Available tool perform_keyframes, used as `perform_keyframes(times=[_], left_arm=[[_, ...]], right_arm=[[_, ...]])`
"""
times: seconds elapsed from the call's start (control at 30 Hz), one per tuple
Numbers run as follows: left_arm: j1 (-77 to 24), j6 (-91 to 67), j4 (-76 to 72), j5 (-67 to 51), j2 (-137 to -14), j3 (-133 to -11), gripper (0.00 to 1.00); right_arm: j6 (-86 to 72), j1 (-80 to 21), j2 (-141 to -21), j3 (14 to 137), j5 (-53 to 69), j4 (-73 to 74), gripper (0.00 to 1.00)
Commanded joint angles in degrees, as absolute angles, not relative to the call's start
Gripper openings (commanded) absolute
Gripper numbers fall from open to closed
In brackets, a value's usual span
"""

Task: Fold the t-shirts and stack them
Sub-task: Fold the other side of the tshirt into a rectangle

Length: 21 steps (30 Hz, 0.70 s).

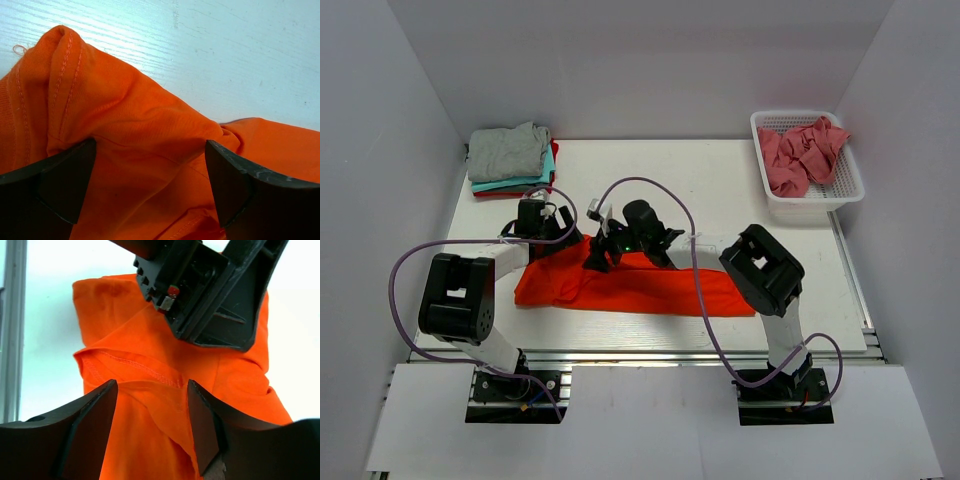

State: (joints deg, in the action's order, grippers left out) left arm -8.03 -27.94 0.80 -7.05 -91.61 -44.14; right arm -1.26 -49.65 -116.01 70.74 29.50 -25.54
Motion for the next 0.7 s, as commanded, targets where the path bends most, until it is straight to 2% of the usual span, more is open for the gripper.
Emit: perform_keyframes(times=[0.0, 0.2, 0.3, 0.33, 0.37, 0.47, 0.53, 0.6, 0.67], left_arm=[[-7.5, -28.5, 2.2, -8.8, -90.1, -42.7, 1.0], [-7.5, -28.5, 2.2, -8.2, -90.1, -42.7, 1.0], [-7.5, -28.5, 2.8, -7.7, -90.1, -42.7, 1.0], [-7.5, -28.5, 2.8, -7.6, -90.1, -42.7, 1.0], [-7.5, -28.5, 3.4, -7.1, -90.7, -43.2, 1.0], [-7.5, -28.5, 3.4, -7.1, -91.3, -43.2, 1.0], [-7.5, -28.5, 3.4, -7.1, -91.3, -43.8, 1.0], [-7.5, -28.5, 4.0, -6.5, -92.4, -43.8, 1.0], [-7.5, -28.5, 4.7, -6.0, -92.4, -44.3, 1.0]], right_arm=[[1.5, -50.0, -118.0, 74.1, 27.9, -27.3, 0.64], [2.0, -50.3, -121.9, 77.3, 28.4, -22.3, 0.64], [1.2, -50.4, -121.9, 77.0, 29.4, -21.5, 0.54], [1.2, -50.4, -120.9, 75.6, 29.4, -21.8, 0.46], [1.1, -50.4, -120.1, 74.8, 29.3, -21.9, 0.31], [0.4, -50.7, -116.5, 69.9, 29.4, -25.6, 0.1], [0.4, -50.7, -114.5, 67.9, 30.1, -25.7, 0.1], [-0.9, -50.8, -112.0, 65.0, 30.3, -26.3, 0.17], [-1.7, -50.8, -110.2, 62.2, 30.2, -27.2, 0.17]])
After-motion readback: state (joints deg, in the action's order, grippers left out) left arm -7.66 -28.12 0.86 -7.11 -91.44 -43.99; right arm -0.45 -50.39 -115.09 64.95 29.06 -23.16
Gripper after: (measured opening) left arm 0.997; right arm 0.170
